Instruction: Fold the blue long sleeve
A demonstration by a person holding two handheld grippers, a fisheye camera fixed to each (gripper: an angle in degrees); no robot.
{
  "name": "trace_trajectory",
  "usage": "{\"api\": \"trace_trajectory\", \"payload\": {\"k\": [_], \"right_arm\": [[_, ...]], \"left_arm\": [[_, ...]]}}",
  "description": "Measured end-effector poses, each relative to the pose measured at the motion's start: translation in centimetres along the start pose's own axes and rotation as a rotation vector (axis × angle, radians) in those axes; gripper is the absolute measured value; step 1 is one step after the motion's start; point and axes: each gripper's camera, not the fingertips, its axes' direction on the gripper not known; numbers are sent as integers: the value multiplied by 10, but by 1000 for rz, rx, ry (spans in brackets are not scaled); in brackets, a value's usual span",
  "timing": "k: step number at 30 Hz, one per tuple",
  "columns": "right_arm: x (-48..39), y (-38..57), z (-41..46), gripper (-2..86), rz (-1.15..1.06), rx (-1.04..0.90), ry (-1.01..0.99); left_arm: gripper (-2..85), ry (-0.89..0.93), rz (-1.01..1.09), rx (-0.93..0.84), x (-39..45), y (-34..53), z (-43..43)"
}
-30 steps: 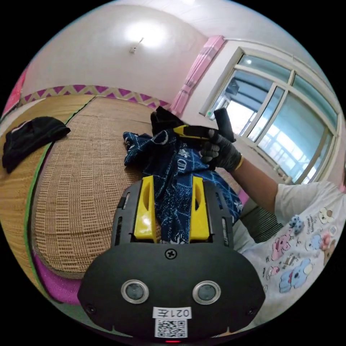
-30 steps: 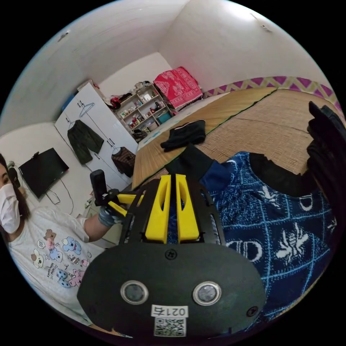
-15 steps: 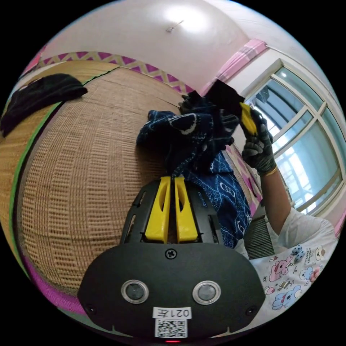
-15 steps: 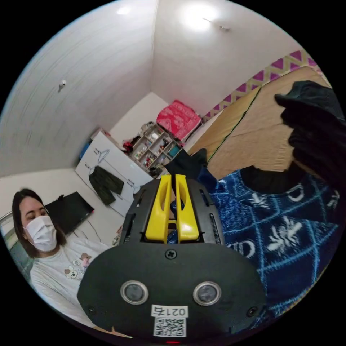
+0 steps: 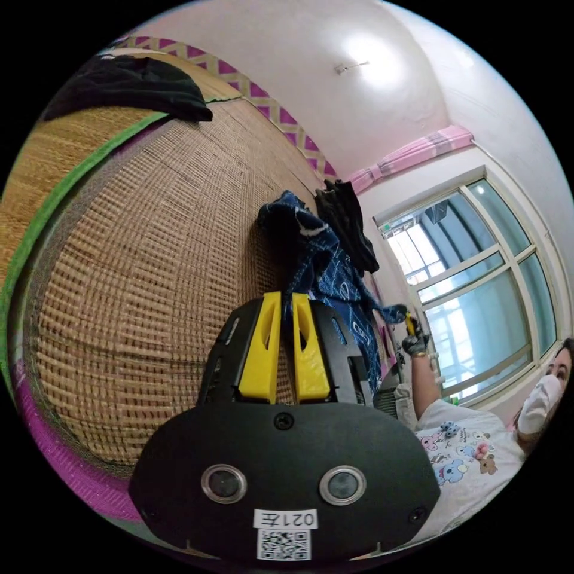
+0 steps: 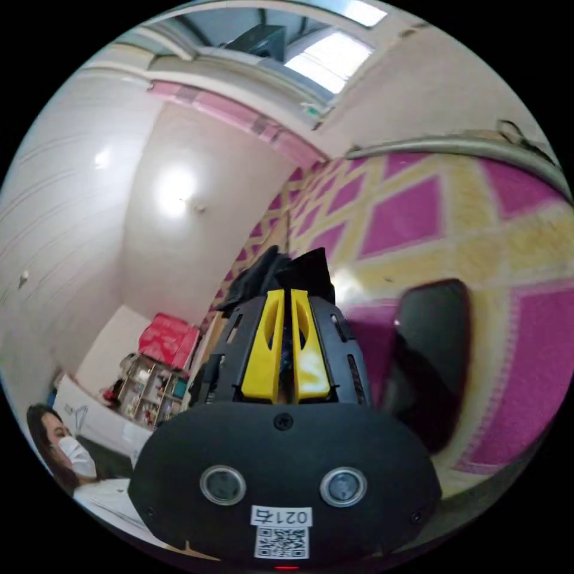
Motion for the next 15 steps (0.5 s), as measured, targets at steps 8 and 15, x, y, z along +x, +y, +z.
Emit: {"api": "trace_trajectory", "payload": {"k": [8, 15], "right_arm": [[74, 1, -115, 5, 126, 185, 20], [103, 9, -132, 18, 171, 81, 100]], "left_arm": [[80, 71, -38, -7, -33, -73, -24], [103, 134, -103, -37, -59, -129, -8]]}}
